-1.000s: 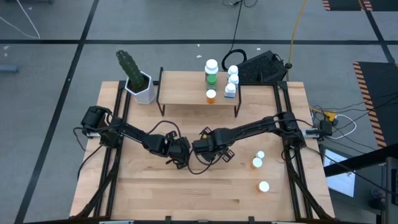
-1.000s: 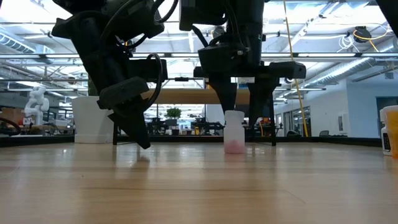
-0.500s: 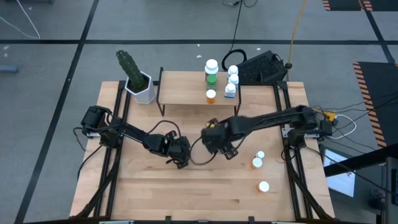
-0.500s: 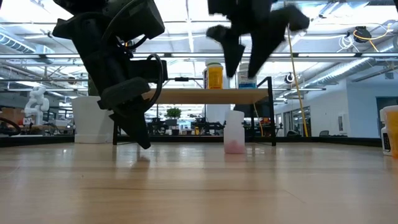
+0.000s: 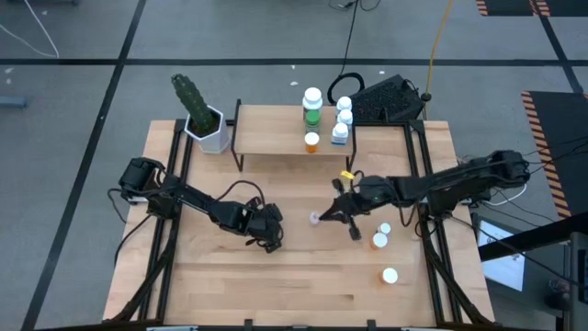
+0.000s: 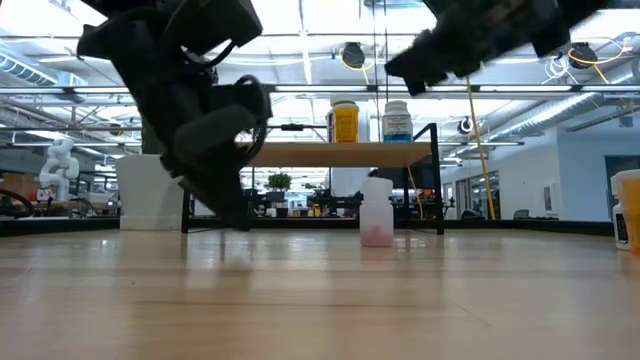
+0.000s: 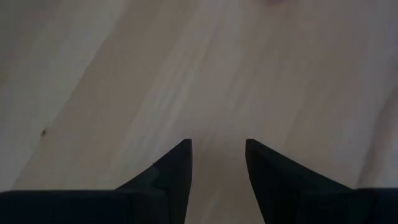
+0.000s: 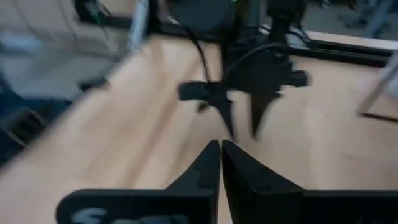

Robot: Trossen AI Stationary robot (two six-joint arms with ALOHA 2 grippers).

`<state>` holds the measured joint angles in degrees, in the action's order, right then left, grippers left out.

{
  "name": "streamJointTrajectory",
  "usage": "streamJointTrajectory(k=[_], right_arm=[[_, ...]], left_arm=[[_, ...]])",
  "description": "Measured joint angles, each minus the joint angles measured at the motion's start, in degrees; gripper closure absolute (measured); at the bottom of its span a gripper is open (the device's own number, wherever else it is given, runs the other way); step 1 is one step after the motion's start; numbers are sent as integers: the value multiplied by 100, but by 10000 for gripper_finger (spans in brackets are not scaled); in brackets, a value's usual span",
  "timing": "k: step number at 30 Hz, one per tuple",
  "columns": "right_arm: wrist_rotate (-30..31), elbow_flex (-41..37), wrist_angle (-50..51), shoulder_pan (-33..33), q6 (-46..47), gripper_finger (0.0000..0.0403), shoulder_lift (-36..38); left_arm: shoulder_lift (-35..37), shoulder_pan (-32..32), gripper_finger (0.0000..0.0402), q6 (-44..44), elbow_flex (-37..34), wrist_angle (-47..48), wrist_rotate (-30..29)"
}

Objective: Pick and place medicine bottles onto shelf by color
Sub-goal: Close the lid on the transparent capsule bottle

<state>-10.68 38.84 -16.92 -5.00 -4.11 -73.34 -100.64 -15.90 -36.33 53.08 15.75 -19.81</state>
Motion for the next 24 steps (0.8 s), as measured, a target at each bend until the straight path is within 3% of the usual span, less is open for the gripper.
streamJointTrajectory(k=[5, 15, 24], right_arm=[[-310, -858, -1812, 133, 387, 401, -367], [-589, -840, -2931, 235, 305, 402, -1747], [-762, -836, -3532, 478, 342, 403, -2229]], left_arm=[[0, 26, 250, 397, 2, -671, -20], [2, 208, 250, 502, 4, -780, -25], [2, 205, 250, 515, 2, -789, -25]])
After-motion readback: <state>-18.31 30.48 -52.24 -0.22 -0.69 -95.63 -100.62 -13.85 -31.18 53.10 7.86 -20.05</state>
